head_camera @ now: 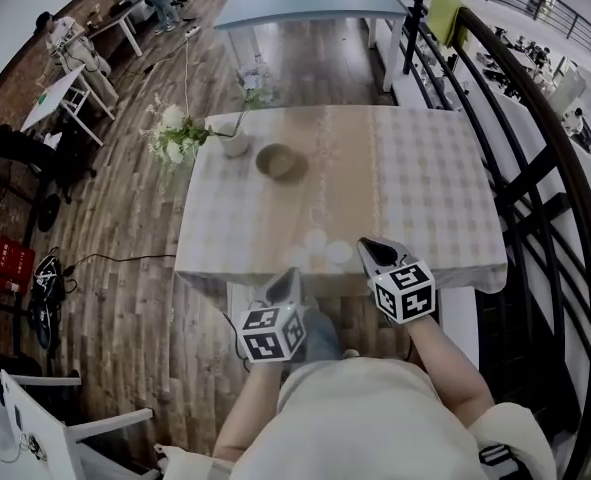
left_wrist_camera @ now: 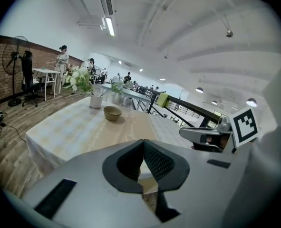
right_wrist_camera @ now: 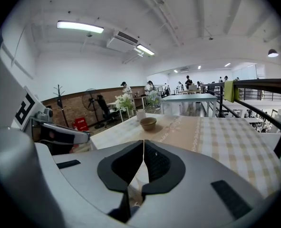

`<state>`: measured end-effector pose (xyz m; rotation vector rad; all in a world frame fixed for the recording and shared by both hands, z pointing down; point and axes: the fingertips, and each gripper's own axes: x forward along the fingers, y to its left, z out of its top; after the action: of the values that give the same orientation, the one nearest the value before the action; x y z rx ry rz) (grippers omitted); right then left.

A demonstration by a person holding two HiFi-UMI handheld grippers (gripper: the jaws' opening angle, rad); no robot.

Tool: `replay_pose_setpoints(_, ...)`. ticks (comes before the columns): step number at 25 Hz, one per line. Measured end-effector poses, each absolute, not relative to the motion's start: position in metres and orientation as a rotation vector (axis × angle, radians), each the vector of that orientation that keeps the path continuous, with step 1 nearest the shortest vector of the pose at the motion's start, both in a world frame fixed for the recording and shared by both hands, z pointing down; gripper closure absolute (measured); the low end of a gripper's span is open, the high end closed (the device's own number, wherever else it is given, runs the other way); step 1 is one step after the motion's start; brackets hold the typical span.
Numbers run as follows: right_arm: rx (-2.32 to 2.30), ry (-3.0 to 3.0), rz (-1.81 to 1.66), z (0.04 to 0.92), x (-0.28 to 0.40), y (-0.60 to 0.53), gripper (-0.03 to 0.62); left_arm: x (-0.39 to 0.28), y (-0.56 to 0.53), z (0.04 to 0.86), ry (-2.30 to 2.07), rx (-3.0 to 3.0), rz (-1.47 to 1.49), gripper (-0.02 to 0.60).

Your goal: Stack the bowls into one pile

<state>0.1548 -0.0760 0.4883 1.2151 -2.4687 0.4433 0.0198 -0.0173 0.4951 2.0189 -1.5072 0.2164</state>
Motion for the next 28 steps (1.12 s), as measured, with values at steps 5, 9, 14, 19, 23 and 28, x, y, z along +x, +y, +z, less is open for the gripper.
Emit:
replay_pose_setpoints(5, 1.237, -2.480, 0.416, 0.483, 0.173, -0.042, 0.591, 0.040, 0.009, 0.493, -1.484, 2.048, 0.218, 0.578)
replay_pose_setpoints(9, 1.268, -2.483, 0.430, 0.484, 0.186, -0.021, 0.591, 0.052, 0.028, 0.494, -1.473, 2.060, 0.213, 0.578)
replay_pose_setpoints(14, 1.298, -2.484, 0.439, 0.486, 0.200, -0.005, 0.592, 0.062, 0.043, 0.499, -1.461, 2.066, 0.215, 0.578)
replay_pose_setpoints(19, 1.316, -2.485, 0.446, 0.485, 0.206, 0.003, 0.592, 0.067, 0.052, 0.499, -1.449, 2.074, 0.225, 0.578)
replay_pose_setpoints(23, 1.324, -2.492, 0.458, 0.485, 0.209, 0.006, 0.594, 0.067, 0.055, 0.497, -1.446, 2.083, 0.233, 0.578)
replay_pose_setpoints(28, 1.314, -2.516, 0.431, 0.475, 0.206, 0.003, 0.594, 0.066, 0.051, 0.494, -1.449, 2.087, 0.233, 0.578)
